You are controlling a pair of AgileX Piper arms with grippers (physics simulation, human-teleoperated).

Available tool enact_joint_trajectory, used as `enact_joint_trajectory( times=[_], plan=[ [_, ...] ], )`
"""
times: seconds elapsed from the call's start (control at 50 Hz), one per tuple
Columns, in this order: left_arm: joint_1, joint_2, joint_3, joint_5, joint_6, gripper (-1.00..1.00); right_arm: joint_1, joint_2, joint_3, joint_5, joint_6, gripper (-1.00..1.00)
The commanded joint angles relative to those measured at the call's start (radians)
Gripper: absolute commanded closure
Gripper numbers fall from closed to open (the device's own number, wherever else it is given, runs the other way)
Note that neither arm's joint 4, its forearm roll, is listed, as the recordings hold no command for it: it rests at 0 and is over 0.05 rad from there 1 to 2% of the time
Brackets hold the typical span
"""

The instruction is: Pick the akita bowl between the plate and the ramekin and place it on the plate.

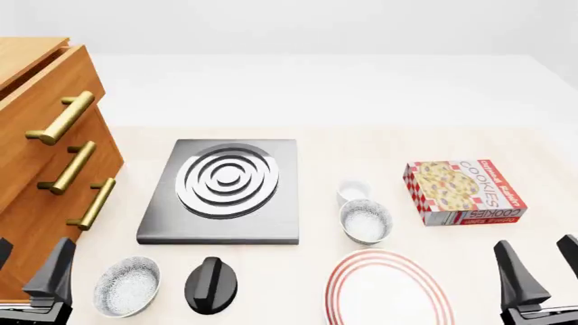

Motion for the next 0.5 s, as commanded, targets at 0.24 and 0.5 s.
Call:
enact_joint_trajectory(
  times=[0.24, 0.5],
  plan=[
    [0.000, 0.000, 0.000, 0.000, 0.000, -1.00, 0.049, -0.003, -0.281, 0.163, -0.034, -1.00],
    [0.000, 0.000, 0.000, 0.000, 0.000, -1.00, 0.070, 0.115, -0.513, 0.278, -0.032, -1.00]
  ],
)
